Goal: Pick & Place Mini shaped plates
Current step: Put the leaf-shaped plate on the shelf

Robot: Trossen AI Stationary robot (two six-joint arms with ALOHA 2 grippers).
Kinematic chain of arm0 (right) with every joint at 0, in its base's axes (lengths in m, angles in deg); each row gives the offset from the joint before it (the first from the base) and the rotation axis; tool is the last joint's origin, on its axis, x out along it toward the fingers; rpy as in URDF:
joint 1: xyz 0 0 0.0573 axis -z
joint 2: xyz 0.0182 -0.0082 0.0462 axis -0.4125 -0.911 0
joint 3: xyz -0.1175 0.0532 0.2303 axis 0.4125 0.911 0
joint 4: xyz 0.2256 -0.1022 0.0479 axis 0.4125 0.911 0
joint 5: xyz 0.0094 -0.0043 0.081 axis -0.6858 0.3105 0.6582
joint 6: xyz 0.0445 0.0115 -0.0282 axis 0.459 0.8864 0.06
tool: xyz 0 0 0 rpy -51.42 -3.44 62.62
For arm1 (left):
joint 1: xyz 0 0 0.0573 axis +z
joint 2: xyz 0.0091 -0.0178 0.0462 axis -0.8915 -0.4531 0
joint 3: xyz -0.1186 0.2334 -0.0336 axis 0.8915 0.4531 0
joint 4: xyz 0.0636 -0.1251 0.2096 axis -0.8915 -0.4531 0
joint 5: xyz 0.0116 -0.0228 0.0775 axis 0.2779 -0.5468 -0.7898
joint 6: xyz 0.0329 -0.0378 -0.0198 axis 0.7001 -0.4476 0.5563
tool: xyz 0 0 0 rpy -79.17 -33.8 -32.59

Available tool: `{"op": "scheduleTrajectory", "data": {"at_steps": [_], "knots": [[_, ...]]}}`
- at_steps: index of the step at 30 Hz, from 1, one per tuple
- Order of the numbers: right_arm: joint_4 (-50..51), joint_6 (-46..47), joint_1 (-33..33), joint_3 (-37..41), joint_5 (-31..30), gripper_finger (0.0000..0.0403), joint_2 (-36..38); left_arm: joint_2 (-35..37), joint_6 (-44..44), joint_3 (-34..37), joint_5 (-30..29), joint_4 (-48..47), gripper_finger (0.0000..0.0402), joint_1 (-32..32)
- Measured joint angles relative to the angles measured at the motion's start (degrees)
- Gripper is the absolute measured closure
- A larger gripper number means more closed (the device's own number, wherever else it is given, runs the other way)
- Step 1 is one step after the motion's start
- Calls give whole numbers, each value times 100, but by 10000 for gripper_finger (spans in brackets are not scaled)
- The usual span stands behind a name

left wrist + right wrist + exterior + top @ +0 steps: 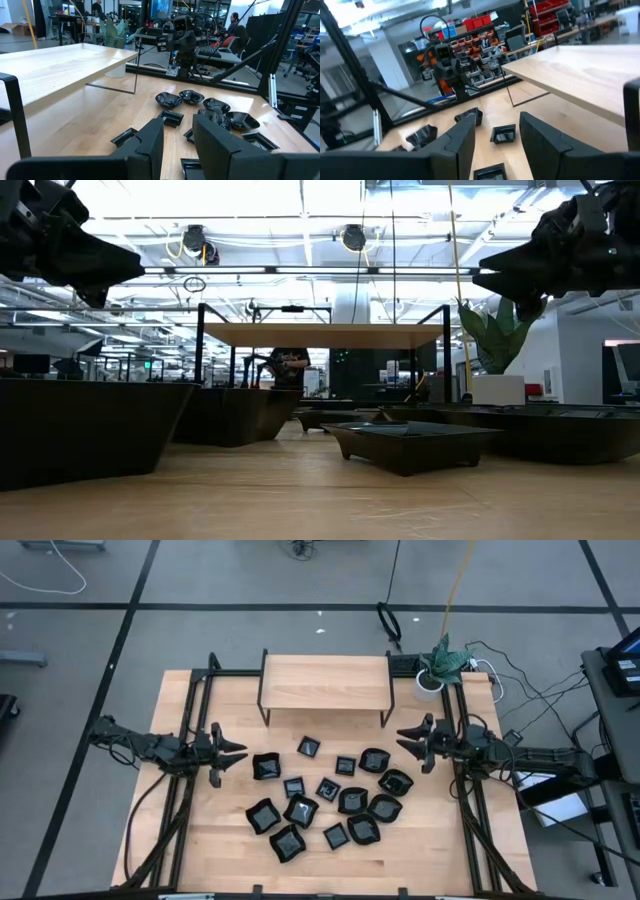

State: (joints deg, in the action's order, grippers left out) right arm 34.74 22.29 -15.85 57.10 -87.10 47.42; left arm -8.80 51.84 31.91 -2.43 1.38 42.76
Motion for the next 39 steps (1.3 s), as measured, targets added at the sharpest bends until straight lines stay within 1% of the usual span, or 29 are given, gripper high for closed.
{"op": "scheduleTrajectory", "data": {"at_steps": [4, 9, 12, 13, 15, 17, 20, 22, 24, 26, 29, 31, 33, 36, 39], "knots": [[-9, 213, 2, -1, -274, 259, -22, 0, 2, 0, 2, 0, 295, 2], [-168, 221, 5, 0, -319, 259, -28, 1, 0, 0, 2, 0, 295, 2], [-401, 378, 12, -21, -711, 259, -29, 1, 0, 0, 2, 0, 295, 1], [-426, 457, 15, -80, -734, 257, -38, 1, 1, 0, 0, 0, 295, 1], [-421, 562, -22, -273, -696, 245, -113, 0, 1, 0, 2, 0, 295, 2], [-318, 576, -120, -459, -601, 223, -301, 0, 0, 0, 2, 0, 295, 1], [-439, 391, -409, -933, -579, 180, -813, -1, 0, 0, 0, 0, 295, 0], [-445, 324, -659, -1223, -605, 152, -1312, -1, 0, 0, 2, 0, 295, 0], [-110, 328, -930, -1504, -738, 130, -1904, -1, 0, 0, -1, 1, 295, 1], [604, 316, -1154, -1947, -1008, 120, -2473, -1, 0, 0, 2, 3, 295, 1], [2039, 348, -1343, -2546, -1516, 118, -3323, -1, 1, 0, 15, 1, 295, 2], [2701, 490, -1380, -2727, -1637, 122, -3896, 2, 0, 0, 12, 7, 295, 2], [2918, 595, -1384, -2744, -1612, 127, -4347, -1, 2, 0, 15, 2, 295, 1], [2869, 606, -1351, -2779, -1622, 134, -4884, -1, 0, 0, 19, 6, 295, 0], [2772, 517, -1196, -2773, -1615, 140, -5234, -1, 2, 0, 28, 13, 295, 2]]}}
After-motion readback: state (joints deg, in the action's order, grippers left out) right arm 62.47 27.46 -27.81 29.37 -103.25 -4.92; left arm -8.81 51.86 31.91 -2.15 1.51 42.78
